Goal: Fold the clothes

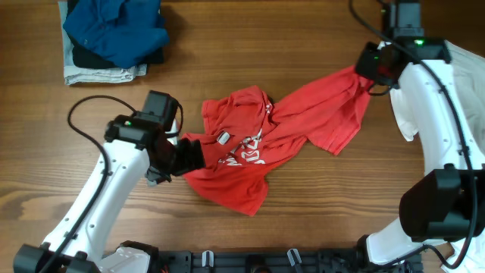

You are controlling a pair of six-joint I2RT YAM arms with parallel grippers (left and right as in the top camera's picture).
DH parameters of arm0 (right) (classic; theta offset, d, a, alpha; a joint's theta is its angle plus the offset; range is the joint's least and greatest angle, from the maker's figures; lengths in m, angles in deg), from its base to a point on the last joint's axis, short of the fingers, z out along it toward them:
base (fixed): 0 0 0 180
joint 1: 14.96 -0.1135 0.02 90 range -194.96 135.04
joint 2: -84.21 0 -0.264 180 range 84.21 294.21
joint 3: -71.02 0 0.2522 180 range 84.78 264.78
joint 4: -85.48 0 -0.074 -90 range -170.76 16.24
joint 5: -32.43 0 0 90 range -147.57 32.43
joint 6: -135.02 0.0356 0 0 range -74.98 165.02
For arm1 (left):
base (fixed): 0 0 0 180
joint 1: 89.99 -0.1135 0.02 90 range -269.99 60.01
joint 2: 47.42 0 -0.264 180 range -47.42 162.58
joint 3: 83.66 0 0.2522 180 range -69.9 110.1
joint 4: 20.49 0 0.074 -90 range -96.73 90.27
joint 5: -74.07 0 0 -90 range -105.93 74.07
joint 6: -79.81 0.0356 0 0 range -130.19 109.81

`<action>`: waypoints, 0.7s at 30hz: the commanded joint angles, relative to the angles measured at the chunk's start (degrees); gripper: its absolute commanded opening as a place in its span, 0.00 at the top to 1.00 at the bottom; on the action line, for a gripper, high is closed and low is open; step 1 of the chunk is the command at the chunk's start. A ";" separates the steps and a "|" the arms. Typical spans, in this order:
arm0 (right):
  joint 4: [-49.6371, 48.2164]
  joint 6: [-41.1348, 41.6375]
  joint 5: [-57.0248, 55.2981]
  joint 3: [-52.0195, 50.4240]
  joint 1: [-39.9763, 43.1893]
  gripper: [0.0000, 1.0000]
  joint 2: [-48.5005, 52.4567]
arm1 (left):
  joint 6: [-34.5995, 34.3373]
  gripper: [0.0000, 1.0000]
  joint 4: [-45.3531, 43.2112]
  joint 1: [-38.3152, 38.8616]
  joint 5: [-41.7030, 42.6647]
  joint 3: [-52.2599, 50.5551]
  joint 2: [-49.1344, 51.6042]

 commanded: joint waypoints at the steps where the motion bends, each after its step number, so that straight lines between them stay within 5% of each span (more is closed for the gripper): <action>1: 0.74 0.28 1.36 2.10 3.13 0.95 0.33 | -4.61 0.06 -0.07 7.21 3.21 -0.72 0.44; 7: 1.81 -0.33 1.79 2.10 3.91 0.94 0.37 | -18.25 0.02 -2.73 23.85 -0.85 -0.79 6.03; 14: 2.60 -0.39 2.03 2.10 3.91 0.95 0.37 | -20.04 0.04 -5.77 27.93 0.83 -0.79 17.75; 21: 2.84 -0.83 2.03 2.10 3.91 0.95 0.37 | -25.51 0.05 -14.45 31.01 0.83 -6.08 18.32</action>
